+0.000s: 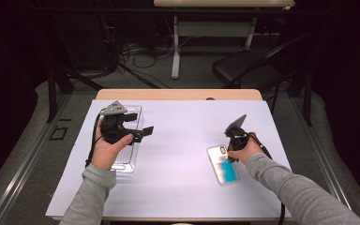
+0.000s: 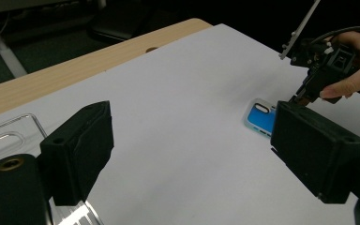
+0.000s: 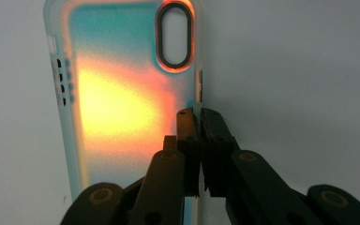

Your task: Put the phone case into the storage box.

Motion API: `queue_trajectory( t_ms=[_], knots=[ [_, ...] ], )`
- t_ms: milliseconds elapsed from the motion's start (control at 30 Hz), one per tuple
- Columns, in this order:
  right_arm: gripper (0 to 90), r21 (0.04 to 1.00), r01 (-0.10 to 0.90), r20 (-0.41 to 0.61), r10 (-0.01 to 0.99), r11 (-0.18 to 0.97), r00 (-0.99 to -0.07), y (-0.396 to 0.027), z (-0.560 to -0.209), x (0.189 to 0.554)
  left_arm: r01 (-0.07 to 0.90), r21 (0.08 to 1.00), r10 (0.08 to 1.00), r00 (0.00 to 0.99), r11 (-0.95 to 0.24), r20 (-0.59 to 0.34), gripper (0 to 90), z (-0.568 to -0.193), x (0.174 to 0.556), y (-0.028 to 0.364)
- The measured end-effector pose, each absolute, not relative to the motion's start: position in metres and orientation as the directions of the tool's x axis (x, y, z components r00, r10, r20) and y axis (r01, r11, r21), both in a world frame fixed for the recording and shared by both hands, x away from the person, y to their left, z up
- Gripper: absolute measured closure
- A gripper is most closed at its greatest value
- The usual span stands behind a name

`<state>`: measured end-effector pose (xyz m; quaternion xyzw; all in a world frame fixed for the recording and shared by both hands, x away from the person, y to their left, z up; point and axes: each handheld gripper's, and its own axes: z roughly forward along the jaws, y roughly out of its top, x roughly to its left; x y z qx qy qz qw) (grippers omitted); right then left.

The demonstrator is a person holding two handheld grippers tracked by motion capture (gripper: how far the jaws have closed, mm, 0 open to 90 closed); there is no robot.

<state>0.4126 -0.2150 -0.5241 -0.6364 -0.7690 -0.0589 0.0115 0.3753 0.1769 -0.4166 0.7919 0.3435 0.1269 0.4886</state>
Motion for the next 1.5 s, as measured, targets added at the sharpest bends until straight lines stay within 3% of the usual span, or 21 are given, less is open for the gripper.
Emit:
queue_trajectory(
  t_ms=[1500],
  knots=[
    [88.9, 0.101, 0.979, 0.098, 0.977, 0.179, -0.189, -0.216, -0.514, 0.410, 0.426, 0.860, 0.672, 0.727, -0.282, -0.139, 14.0, -0.418, 0.376, 0.178]
  ],
)
